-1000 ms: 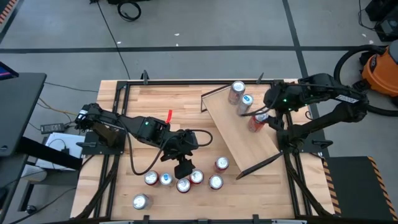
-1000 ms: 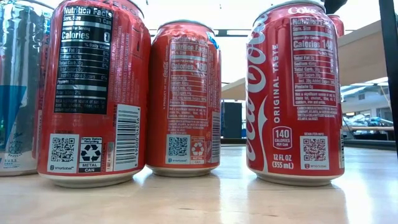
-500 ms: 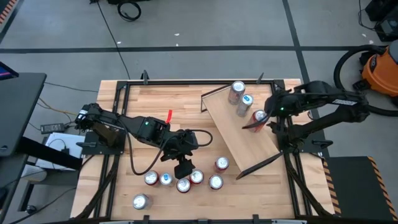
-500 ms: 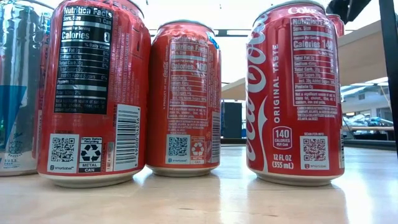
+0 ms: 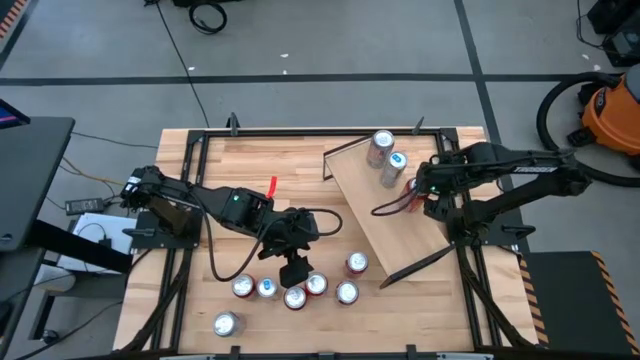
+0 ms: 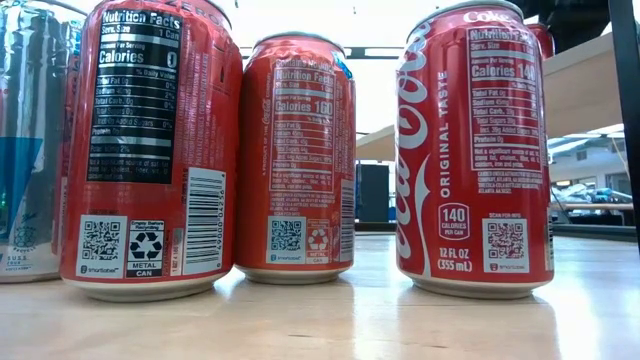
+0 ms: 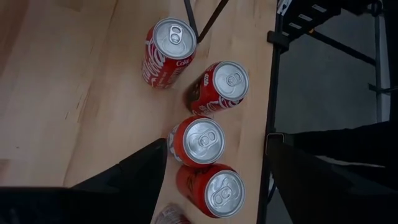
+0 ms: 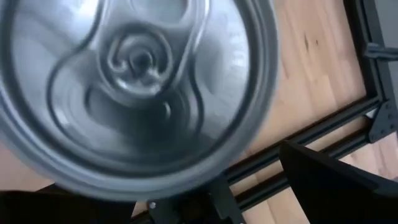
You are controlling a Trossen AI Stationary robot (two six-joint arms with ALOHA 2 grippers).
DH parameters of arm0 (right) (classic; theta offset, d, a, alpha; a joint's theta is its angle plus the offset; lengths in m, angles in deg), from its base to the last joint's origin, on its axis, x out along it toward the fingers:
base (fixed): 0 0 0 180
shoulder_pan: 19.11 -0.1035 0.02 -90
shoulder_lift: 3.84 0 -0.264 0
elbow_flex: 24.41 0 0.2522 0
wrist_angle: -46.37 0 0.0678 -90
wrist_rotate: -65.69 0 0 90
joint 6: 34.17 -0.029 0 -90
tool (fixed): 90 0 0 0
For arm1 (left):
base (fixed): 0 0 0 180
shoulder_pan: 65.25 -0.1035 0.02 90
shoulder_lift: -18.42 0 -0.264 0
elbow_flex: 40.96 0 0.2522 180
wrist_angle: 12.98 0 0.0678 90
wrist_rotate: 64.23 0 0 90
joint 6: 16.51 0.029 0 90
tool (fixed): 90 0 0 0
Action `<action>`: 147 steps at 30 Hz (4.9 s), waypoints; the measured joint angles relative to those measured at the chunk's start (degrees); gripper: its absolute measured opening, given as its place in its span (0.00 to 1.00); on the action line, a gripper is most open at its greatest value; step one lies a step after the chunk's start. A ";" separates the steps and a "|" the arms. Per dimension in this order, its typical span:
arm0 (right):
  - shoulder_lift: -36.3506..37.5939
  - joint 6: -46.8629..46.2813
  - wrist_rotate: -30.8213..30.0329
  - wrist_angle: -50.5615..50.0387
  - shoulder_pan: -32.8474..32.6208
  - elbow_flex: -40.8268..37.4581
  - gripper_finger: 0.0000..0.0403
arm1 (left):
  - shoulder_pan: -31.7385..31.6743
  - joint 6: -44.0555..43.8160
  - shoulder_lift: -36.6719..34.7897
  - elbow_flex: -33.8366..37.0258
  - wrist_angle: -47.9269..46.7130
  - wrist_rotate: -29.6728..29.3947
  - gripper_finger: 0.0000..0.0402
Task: Place canned beverage on shelf
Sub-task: Put the blue soda can on the shelf aligned with the other blue soda can
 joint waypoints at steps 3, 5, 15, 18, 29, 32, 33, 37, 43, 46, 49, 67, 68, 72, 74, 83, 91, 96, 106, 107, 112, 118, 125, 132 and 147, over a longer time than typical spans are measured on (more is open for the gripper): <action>-0.58 -2.01 -0.13 0.16 0.01 0.01 0.92 | 0.00 0.24 0.00 0.00 0.02 0.00 0.71; -0.68 -3.03 -0.92 0.35 0.20 -0.01 0.92 | 0.00 0.34 0.00 0.00 0.02 0.00 0.71; -0.68 -6.24 3.74 0.16 1.97 0.37 0.92 | 0.00 0.50 0.00 0.00 0.02 0.00 0.71; -0.55 -8.32 8.59 -0.02 1.68 1.25 0.92 | 0.00 -0.68 0.00 0.00 0.04 0.00 0.71; -0.64 -23.91 24.71 1.31 -5.35 6.77 0.87 | 3.46 -2.32 -0.02 0.00 -2.34 5.20 0.71; -0.64 -27.36 25.11 5.25 -8.93 8.41 0.86 | 4.89 -1.98 -0.02 0.00 -4.54 5.38 0.71; -0.64 -28.36 24.39 7.06 -10.18 8.81 0.86 | 5.33 -1.50 -0.02 0.00 -5.01 5.38 0.71; -0.69 -32.09 20.17 16.22 -14.78 9.24 0.86 | 6.67 -0.86 -0.02 0.00 -5.54 5.35 0.71; -5.00 -32.10 15.50 22.96 -20.14 9.28 0.86 | 10.66 1.11 -0.02 0.00 -14.82 -0.96 0.71; -8.47 -30.78 15.37 26.39 -21.89 9.28 0.86 | 12.47 1.61 -0.04 0.20 -18.16 -1.84 0.71; -11.45 -29.69 15.37 29.94 -23.52 9.28 0.86 | 13.67 2.33 -0.07 0.94 -18.06 -2.01 0.71; -24.18 -22.33 4.49 21.86 -27.67 27.31 0.86 | 16.17 6.52 0.00 11.41 -9.74 -6.82 0.75; -24.18 -22.18 4.40 21.74 -27.67 27.31 0.86 | 16.17 6.55 0.00 11.41 -9.60 -7.52 0.77; -24.18 -22.12 4.23 21.61 -27.65 27.31 0.86 | 16.13 6.51 0.00 11.41 -9.24 -9.95 0.86; -24.15 -22.05 4.23 21.61 -27.65 27.31 0.86 | 16.15 6.66 0.00 11.41 -8.91 -9.93 0.91; -24.13 -21.96 2.86 21.64 -27.65 27.31 0.86 | 17.67 9.28 2.10 11.30 -7.71 -8.15 0.99; -24.11 -22.01 1.49 21.74 -27.65 27.31 0.86 | 17.77 11.27 6.94 11.34 -10.87 -7.96 0.99; -24.11 -21.87 1.47 21.72 -27.65 27.31 0.86 | 17.79 11.45 7.91 11.34 -10.74 -7.98 0.98; -24.11 -20.15 1.08 21.70 -27.58 27.31 0.86 | 16.69 8.70 8.07 11.34 -11.47 -7.98 0.79; -24.11 -20.05 0.96 21.67 -27.58 27.31 0.86 | 16.32 8.11 8.07 11.34 -12.12 -7.97 0.76; -24.09 -19.48 0.23 20.54 -27.06 27.31 0.86 | 13.26 5.01 8.01 11.32 -15.32 -8.27 0.62; -22.85 -20.45 -0.33 19.08 -24.76 27.31 0.86 | 8.65 3.50 7.87 11.32 -15.90 -8.50 0.60; -18.17 -27.23 -9.26 12.67 -22.21 28.58 0.86 | 3.89 3.61 7.87 9.99 -16.35 -9.92 0.64; -13.45 -27.94 -14.51 13.57 -20.27 28.60 0.86 | -1.19 3.42 7.85 9.31 -13.07 -12.94 0.63; -11.15 -21.61 -15.20 7.32 -18.11 28.63 0.86 | -9.94 4.04 7.82 -7.97 -16.92 -12.66 0.63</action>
